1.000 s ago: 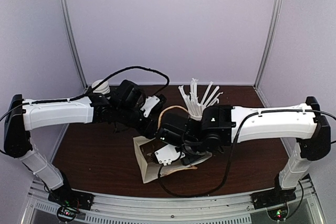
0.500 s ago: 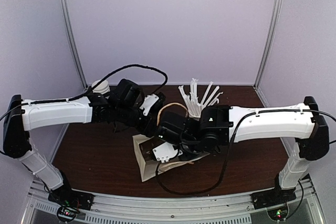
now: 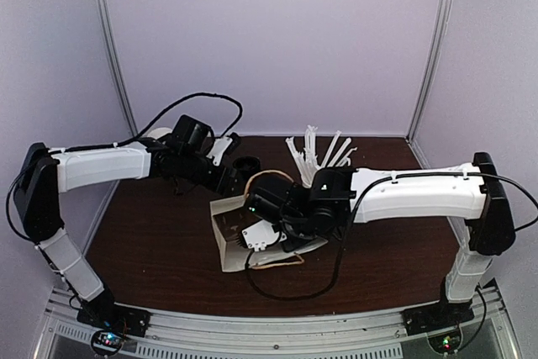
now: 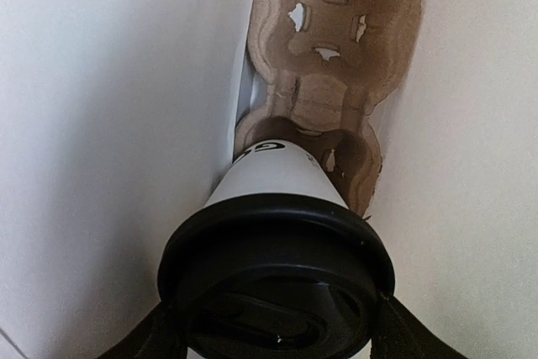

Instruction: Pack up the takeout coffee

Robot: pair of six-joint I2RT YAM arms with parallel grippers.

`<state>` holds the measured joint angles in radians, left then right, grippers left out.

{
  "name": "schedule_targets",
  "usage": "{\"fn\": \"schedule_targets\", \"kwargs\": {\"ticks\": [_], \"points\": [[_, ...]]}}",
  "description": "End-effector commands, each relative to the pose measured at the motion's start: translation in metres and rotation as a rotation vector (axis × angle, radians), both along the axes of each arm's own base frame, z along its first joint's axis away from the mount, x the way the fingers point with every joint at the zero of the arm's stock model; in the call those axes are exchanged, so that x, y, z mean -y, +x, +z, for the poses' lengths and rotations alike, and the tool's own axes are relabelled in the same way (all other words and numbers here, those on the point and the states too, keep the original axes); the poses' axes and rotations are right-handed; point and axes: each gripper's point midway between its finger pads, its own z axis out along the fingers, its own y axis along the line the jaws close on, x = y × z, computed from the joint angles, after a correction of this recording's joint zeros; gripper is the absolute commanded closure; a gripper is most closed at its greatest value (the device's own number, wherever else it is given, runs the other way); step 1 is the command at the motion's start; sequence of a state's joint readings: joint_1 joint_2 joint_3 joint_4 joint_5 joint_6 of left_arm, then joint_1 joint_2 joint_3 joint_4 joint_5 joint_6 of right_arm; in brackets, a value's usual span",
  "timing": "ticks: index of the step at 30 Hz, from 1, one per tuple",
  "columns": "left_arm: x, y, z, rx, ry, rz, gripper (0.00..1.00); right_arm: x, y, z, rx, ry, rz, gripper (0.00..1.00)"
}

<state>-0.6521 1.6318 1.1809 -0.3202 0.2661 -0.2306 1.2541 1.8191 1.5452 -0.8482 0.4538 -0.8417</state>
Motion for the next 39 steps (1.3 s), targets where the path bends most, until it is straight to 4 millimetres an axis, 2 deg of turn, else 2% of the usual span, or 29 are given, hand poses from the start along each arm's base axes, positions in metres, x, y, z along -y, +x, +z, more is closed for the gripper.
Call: {"fn": "schedule_targets", "kwargs": {"ticks": [1,6,7,9,12,16,24,39], "points": [[0.002,0.044,-0.004,0.022,0.010,0.047,0.30,-0.006,0.012,0.016,0.042,0.036,-0.021,0.39],[0.005,0.077,-0.041,-0.078,0.037,0.047,0.31,-0.005,0.016,0.017,0.051,0.037,-0.029,0.39],[0.007,0.081,-0.043,-0.091,0.033,0.030,0.31,-0.005,0.017,0.017,0.055,0.039,-0.031,0.39],[0.016,0.083,-0.060,-0.145,0.038,-0.022,0.32,-0.005,0.019,0.018,0.061,0.039,-0.034,0.39],[0.032,0.082,-0.067,-0.187,0.004,-0.104,0.33,-0.005,0.022,0.018,0.074,0.038,-0.040,0.38],[0.044,0.078,-0.070,-0.220,-0.035,-0.173,0.35,-0.006,0.025,0.020,0.084,0.039,-0.045,0.39],[0.052,0.057,-0.074,-0.291,-0.094,-0.269,0.38,-0.010,0.032,0.026,0.096,0.048,-0.053,0.38],[0.051,0.057,-0.081,-0.299,-0.097,-0.258,0.39,-0.008,0.048,0.011,0.095,0.010,-0.067,0.36]]}}
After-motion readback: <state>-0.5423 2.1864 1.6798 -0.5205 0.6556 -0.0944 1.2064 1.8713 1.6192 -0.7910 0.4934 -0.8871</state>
